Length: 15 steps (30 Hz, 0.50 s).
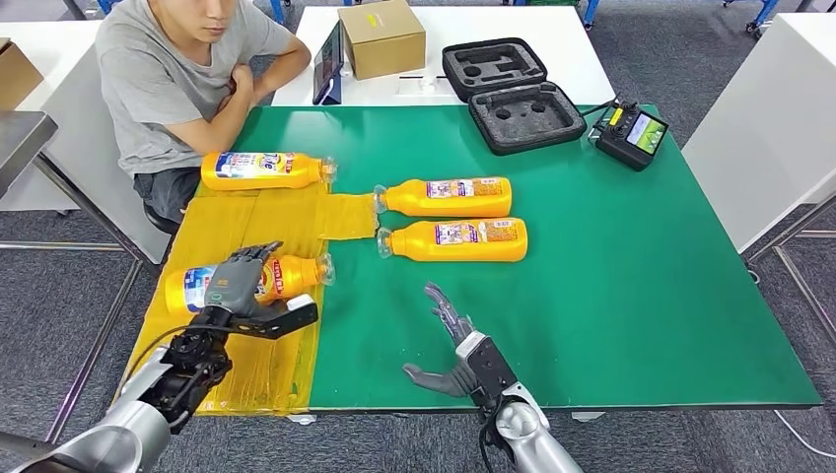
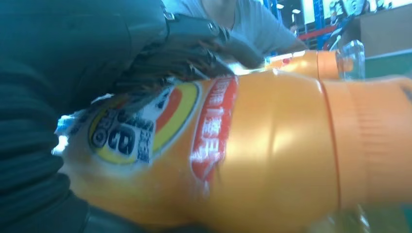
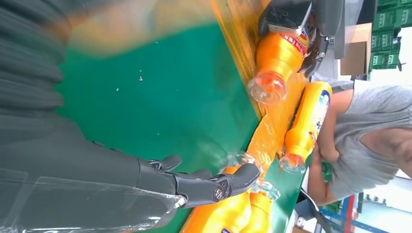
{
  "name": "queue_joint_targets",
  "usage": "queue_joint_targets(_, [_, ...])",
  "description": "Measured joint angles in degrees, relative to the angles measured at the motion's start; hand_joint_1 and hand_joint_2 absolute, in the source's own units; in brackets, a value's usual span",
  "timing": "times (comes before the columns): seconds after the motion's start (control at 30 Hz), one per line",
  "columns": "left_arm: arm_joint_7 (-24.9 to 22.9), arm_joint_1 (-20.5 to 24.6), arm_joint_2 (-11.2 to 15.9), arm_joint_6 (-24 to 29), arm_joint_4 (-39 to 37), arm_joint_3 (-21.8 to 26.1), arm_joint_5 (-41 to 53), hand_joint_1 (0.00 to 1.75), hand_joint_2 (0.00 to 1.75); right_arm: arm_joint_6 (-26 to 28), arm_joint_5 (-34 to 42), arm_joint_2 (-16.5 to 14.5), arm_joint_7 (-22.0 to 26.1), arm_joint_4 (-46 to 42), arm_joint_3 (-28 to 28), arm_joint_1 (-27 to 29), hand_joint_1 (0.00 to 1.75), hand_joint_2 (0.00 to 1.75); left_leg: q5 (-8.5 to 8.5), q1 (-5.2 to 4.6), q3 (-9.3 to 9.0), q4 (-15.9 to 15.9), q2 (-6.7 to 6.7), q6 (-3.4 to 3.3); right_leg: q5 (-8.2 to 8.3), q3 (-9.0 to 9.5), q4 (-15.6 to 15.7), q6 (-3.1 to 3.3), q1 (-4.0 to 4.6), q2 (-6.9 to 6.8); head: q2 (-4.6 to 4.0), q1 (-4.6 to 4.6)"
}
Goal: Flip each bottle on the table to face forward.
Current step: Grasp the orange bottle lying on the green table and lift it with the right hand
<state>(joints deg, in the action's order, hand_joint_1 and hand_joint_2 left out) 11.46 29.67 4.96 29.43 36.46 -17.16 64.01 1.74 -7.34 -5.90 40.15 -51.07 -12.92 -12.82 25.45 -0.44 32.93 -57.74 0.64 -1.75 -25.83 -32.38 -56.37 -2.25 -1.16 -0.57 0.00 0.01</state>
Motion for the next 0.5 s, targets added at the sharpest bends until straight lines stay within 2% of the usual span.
queue_joint_targets(0.5, [0.02,-0.10,-0.38,-3.40,0.51,0.23,-0.08,0.00,1.75,0.01,0.30,0.00,0.00,0.95,-0.02,-0.21,0.00,1.75,-0.01,0.00,-0.01,0.00,0.00,0.00,0.00,0.01,0.00,0.00,0.00,-0.01,0.00,-0.01])
